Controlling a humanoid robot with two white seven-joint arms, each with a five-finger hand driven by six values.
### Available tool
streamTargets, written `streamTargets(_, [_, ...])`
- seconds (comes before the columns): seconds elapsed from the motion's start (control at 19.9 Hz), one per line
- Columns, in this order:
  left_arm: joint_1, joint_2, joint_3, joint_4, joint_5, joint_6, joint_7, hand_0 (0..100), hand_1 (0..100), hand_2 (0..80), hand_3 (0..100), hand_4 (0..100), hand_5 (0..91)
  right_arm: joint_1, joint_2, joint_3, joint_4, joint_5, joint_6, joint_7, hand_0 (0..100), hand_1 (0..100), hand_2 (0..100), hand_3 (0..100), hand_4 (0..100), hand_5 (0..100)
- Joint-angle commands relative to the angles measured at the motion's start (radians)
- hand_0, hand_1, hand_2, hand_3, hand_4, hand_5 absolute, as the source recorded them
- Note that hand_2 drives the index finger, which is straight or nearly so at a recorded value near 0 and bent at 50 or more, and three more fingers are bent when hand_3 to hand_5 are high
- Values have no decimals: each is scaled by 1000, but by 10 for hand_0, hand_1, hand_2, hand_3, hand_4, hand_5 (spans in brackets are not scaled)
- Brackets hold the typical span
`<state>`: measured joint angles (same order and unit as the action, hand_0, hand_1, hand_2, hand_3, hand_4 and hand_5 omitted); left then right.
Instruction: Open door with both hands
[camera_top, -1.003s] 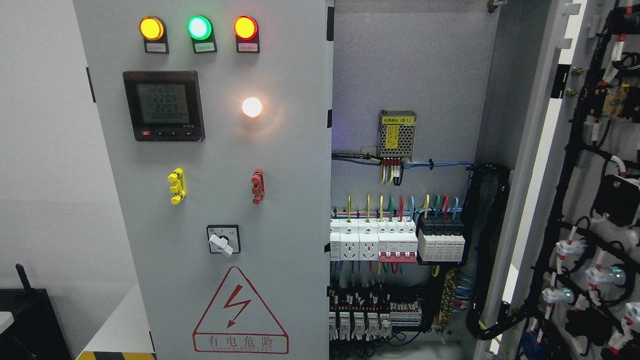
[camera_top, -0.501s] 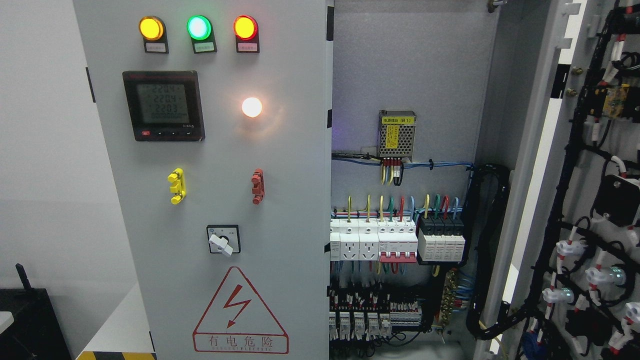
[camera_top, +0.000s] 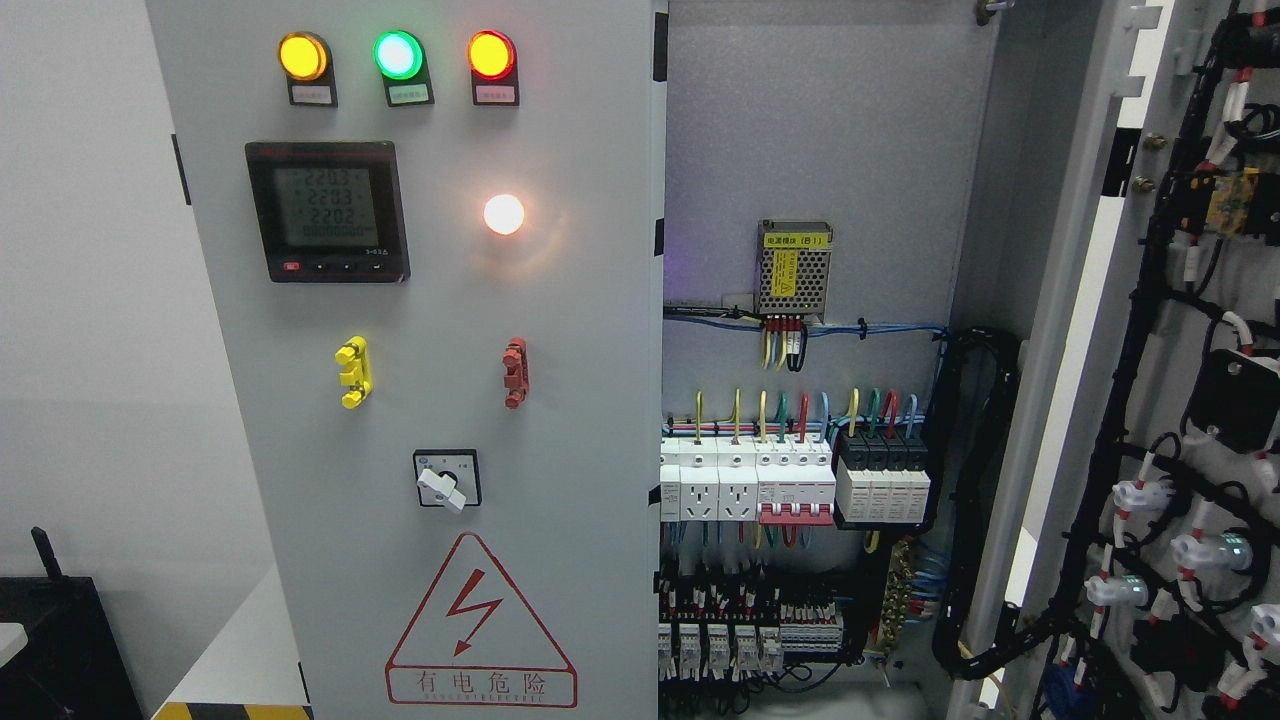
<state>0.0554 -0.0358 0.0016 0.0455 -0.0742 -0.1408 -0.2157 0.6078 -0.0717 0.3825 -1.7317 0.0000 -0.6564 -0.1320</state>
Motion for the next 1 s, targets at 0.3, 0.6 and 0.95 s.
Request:
streamTargets(0.3, [0, -3, -14, 5, 1, 0, -1, 120, 389, 0, 0, 0, 0, -362, 4, 7, -109, -55, 282, 2, 120, 389, 0, 0, 0, 0])
streamTargets(0.6, [0, -3, -14, 5, -1, 0, -1, 120, 389, 0, 0, 0, 0, -565, 18, -22, -72, -189, 451, 2, 120, 389, 0, 0, 0, 0])
streamTargets(0.95, [0, -3, -14, 5, -1, 0, -1, 120, 389, 0, 0, 0, 0, -730, 21, -22, -33, -193, 552, 2, 120, 389, 0, 0, 0, 0])
